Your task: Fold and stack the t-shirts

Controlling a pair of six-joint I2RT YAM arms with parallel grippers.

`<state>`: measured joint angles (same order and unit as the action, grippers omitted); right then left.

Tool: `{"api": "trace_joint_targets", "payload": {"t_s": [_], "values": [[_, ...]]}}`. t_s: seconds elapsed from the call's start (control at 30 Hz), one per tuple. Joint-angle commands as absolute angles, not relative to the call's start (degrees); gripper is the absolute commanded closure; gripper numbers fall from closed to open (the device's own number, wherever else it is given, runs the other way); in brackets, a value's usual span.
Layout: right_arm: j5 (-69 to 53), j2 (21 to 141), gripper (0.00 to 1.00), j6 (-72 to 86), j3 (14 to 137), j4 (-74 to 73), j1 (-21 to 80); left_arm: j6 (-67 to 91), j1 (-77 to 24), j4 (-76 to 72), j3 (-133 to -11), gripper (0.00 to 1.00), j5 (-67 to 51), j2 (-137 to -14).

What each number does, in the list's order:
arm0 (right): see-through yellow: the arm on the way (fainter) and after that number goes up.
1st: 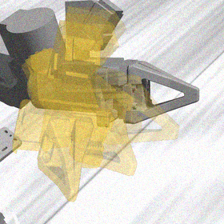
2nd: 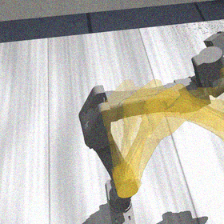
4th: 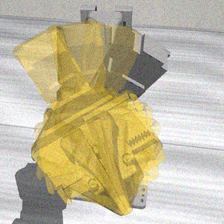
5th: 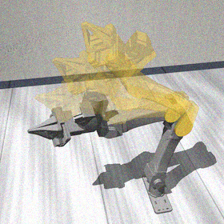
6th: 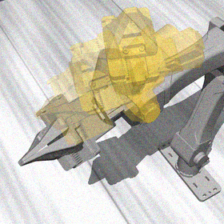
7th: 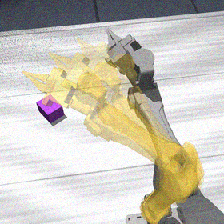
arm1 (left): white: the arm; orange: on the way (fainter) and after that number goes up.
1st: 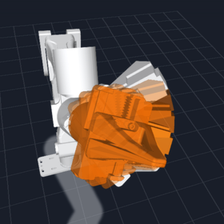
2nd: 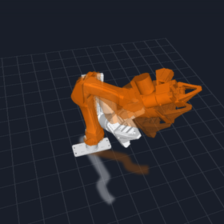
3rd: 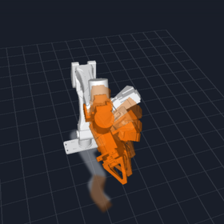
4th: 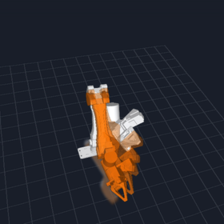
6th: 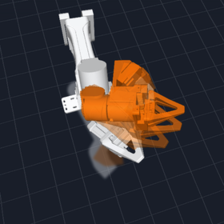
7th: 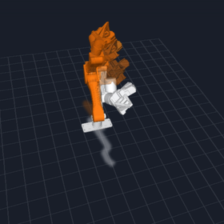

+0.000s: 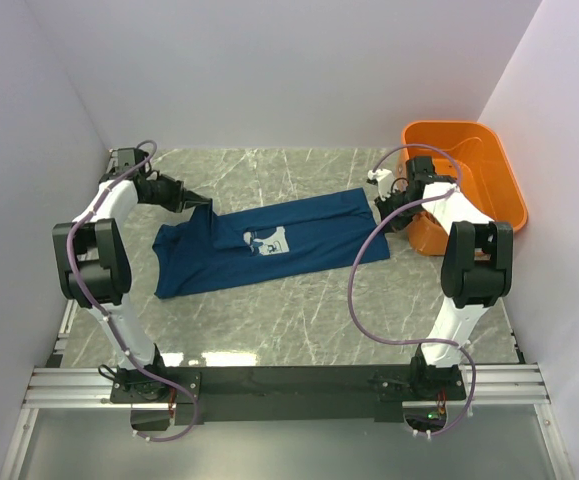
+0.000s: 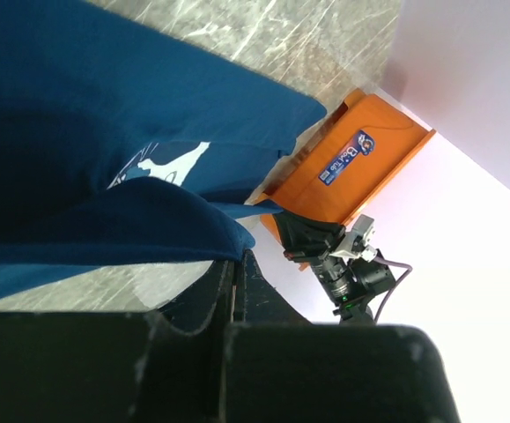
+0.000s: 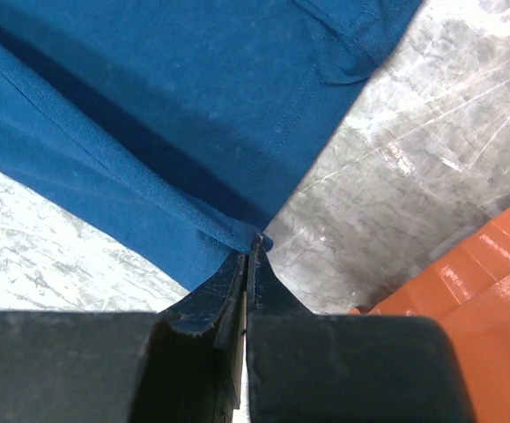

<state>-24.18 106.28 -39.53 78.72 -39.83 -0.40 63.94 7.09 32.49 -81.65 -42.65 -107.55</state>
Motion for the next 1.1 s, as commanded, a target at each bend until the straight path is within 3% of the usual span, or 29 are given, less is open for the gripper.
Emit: {"api": "trace_joint_targets", "payload": {"t_s": [0.0, 1.07], "values": [[-21.9, 107.1, 1.00, -38.4, 80.9, -37.4, -0.3, 61.3, 7.3, 33.4, -84.7, 0.99, -42.7, -107.9], [-21.2, 107.8, 1.00, -38.0, 83.1, -38.5, 2.5, 59.6, 7.7, 33.9, -86.2, 1.00, -44.1, -107.2]]}}
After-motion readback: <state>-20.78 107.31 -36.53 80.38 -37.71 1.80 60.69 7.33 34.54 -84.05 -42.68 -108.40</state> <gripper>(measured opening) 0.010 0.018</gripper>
